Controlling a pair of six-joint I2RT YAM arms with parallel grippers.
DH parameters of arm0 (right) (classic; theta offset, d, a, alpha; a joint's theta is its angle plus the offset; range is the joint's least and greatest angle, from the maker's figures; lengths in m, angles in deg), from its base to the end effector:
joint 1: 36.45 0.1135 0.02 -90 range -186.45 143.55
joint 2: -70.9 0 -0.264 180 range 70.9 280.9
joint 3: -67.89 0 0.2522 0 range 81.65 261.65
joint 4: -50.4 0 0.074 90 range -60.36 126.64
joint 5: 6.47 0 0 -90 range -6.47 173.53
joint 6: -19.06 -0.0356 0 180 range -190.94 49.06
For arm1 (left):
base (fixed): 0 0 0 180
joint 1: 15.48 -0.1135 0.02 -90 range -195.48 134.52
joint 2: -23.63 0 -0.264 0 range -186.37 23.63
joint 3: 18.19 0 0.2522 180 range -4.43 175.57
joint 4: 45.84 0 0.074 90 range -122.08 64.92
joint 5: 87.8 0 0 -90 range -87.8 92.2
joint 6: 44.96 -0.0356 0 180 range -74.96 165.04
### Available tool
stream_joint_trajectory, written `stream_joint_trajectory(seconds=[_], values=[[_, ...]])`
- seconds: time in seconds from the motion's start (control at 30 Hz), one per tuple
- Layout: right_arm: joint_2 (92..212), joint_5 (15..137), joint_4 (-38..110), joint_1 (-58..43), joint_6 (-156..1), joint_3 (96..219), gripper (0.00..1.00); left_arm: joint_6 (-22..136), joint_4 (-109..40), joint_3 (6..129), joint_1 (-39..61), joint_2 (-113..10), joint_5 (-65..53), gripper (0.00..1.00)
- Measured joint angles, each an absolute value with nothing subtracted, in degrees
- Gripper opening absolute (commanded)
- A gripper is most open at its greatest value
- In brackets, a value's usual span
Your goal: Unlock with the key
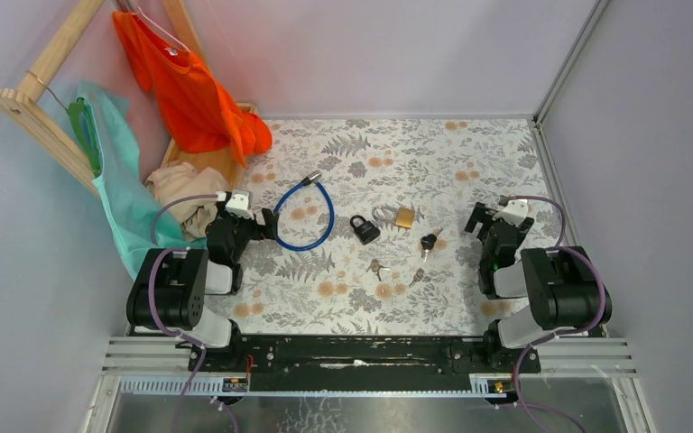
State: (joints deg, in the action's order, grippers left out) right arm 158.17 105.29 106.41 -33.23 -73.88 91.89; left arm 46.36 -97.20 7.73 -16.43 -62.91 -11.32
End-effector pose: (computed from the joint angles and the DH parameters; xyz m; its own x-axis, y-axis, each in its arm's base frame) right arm 0.2274 -0.0004 0.1384 -0.1099 0.0415 -0.9931 0.3211 0.9471 0.0041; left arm 0.2351 -0.0044 0.1398 -0.1658 -0.0252 -0.9858 0.2108 0.9757 -0.0603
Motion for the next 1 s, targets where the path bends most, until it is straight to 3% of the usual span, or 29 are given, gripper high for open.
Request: stream_joint_trajectory(seconds=[0.13,0.33,0.5,0.6,0.77,0.87,1.0], values=[[155.04,105.18,102.13,-33.95,-74.25,92.17,0.99,46.56,-94.84,8.7,-16.91,-62.08,-11.38,1.0],[138.67,107.87,75.86,-32.31,-81.18,104.5,0.99,46.71,-73.79,23.16,-18.83,-54.87,-10.84,1.0],[132.03,106.51,59.99,-32.35,-93.6,112.98,1.0,47.15,-59.41,33.15,-19.05,-51.79,-8.72,1.0],[130.06,101.86,52.41,-31.08,-98.41,112.65,0.92,47.06,-50.91,37.15,-19.12,-51.87,-7.95,1.0],[132.77,101.75,38.26,-15.98,-102.41,113.61,0.87,44.81,-39.5,39.97,-19.18,-52.4,-8.91,1.0],[133.97,103.06,30.75,-4.24,-104.83,113.85,0.79,42.25,-33.68,39.99,-19.27,-52.49,-11.01,1.0],[133.88,103.93,25.5,3.43,-107.67,113.83,0.72,38.8,-27.98,39.99,-19.29,-52.49,-14.46,1.0]])
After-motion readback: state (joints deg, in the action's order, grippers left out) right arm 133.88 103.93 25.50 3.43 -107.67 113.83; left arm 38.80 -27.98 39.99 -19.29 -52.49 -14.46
